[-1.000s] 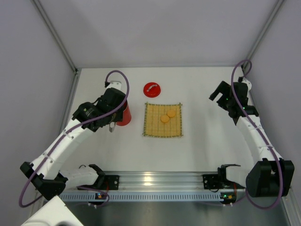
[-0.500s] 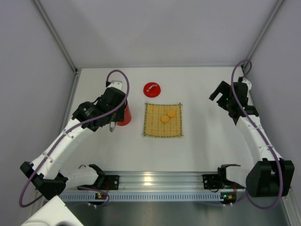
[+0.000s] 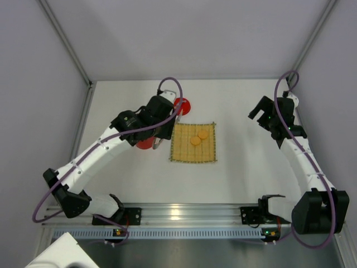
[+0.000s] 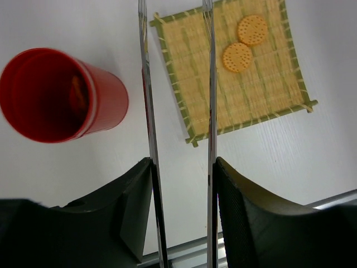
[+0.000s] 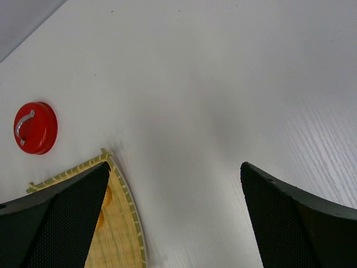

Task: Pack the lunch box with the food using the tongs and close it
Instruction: Pick up the fake food from the plate.

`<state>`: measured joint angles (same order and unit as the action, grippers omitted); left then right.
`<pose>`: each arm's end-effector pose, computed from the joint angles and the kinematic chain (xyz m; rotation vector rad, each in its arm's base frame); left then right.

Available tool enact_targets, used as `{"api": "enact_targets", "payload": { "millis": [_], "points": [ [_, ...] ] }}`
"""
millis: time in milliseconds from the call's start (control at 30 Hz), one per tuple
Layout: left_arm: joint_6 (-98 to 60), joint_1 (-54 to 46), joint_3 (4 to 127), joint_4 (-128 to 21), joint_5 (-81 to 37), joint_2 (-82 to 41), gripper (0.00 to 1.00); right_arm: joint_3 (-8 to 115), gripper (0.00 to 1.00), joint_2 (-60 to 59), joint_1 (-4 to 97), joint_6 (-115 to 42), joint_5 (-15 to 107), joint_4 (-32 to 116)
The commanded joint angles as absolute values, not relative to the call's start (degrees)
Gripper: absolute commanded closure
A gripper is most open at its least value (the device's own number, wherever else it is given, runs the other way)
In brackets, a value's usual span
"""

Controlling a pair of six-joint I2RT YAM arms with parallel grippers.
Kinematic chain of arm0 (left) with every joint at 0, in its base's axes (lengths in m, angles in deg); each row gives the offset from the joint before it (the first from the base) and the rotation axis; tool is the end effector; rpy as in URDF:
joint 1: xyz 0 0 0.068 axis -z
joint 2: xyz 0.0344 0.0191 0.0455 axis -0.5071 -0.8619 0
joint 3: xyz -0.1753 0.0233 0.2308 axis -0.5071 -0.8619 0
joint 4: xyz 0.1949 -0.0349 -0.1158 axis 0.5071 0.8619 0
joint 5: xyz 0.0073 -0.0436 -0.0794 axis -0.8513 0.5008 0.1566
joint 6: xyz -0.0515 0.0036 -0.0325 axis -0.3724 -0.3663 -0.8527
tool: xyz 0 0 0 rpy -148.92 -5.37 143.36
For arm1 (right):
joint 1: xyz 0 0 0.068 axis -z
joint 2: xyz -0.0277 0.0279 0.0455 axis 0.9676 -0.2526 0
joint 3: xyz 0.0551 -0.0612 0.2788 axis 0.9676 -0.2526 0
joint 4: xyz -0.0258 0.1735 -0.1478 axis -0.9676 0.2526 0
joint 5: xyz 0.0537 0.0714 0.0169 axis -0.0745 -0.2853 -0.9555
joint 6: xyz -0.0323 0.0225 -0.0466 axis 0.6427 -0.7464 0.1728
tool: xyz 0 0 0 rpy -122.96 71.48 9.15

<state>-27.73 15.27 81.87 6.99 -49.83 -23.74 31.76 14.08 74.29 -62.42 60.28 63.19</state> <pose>0.1773 -0.1602 0.4001 0.3585 2.3226 -0.1565 0.2251 -0.0007 0.3181 0.6518 2.0776 0.2207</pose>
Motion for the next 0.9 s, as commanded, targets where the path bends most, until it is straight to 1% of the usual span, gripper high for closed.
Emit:
{"api": "enact_targets", "payload": {
  "millis": [0,167,433,600,867],
  "points": [
    [-27.34,18.56,80.97,1.59,-45.87,-26.42,0.48,33.71,0.0,16.09,73.79,-62.08,61.07,61.12],
    [-27.87,20.16,76.49,-3.42,-40.16,-29.24,0.46,33.62,0.01,16.18,73.87,-62.08,61.07,61.12],
    [-27.95,20.24,72.62,-7.91,-36.02,-33.63,0.45,33.62,0.0,16.18,73.87,-61.82,60.99,61.3],
    [-27.69,20.24,71.82,-10.02,-36.02,-36.27,0.45,33.88,0.0,16.18,73.79,-61.55,61.16,61.47],
    [-27.08,20.24,72.0,-11.08,-39.35,-38.91,0.45,34.06,0.0,16.18,73.87,-61.2,61.16,61.65]
  ]
}}
